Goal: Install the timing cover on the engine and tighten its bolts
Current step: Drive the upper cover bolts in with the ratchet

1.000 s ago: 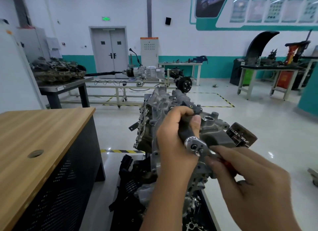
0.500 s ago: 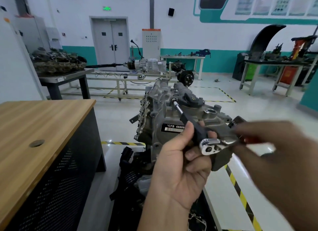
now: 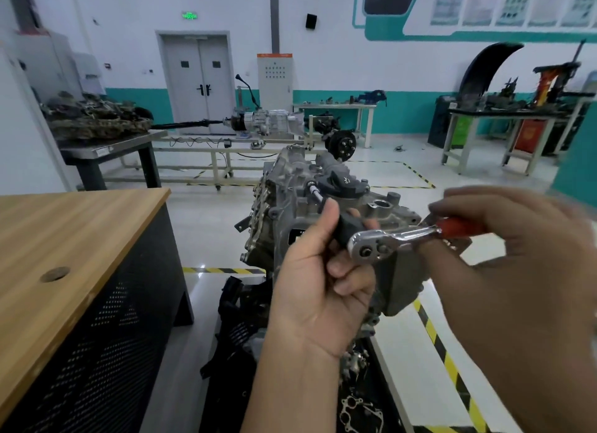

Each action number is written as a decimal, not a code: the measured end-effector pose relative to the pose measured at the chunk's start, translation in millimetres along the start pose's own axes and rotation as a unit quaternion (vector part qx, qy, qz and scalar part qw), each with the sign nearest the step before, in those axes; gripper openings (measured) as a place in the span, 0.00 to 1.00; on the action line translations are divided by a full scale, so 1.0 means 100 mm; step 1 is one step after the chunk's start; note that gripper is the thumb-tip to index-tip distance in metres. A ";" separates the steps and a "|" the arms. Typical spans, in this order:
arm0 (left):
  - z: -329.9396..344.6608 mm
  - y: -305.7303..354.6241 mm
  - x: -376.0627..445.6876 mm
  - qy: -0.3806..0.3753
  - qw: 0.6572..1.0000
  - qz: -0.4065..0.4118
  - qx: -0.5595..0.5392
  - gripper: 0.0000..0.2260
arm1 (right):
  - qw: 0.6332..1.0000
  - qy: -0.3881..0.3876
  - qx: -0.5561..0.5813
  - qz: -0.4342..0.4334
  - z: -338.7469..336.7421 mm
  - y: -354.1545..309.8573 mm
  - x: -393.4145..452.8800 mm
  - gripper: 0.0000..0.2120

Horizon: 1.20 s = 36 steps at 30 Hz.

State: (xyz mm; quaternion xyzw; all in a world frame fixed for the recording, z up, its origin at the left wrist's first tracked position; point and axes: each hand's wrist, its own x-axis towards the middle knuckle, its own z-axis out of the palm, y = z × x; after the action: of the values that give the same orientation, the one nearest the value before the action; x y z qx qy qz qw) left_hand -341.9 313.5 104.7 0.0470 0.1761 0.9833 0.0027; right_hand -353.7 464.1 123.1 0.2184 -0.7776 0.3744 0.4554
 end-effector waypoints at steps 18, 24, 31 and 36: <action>-0.22 0.19 -0.02 -0.056 0.990 -0.049 -0.116 0.10 | 0.975 -0.210 0.027 0.070 0.28 -0.17 -0.55 0.13; -0.20 0.07 0.03 0.054 0.990 0.039 0.123 0.10 | 0.997 -0.016 -0.011 0.076 0.02 0.00 -0.16 0.09; -0.08 0.02 0.10 0.064 0.983 0.033 0.169 0.10 | 0.914 -0.371 -0.097 0.130 0.13 -0.11 -0.57 0.10; -0.09 0.04 0.11 0.061 0.976 0.029 0.205 0.11 | 0.972 -0.182 -0.129 0.072 -0.11 -0.05 -0.12 0.09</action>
State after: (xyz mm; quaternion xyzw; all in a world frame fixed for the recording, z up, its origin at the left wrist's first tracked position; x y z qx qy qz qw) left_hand -353.6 306.7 99.3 -0.0084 0.3723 0.9269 -0.0460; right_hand -338.2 469.2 117.8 0.1659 -0.9029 0.2563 0.3025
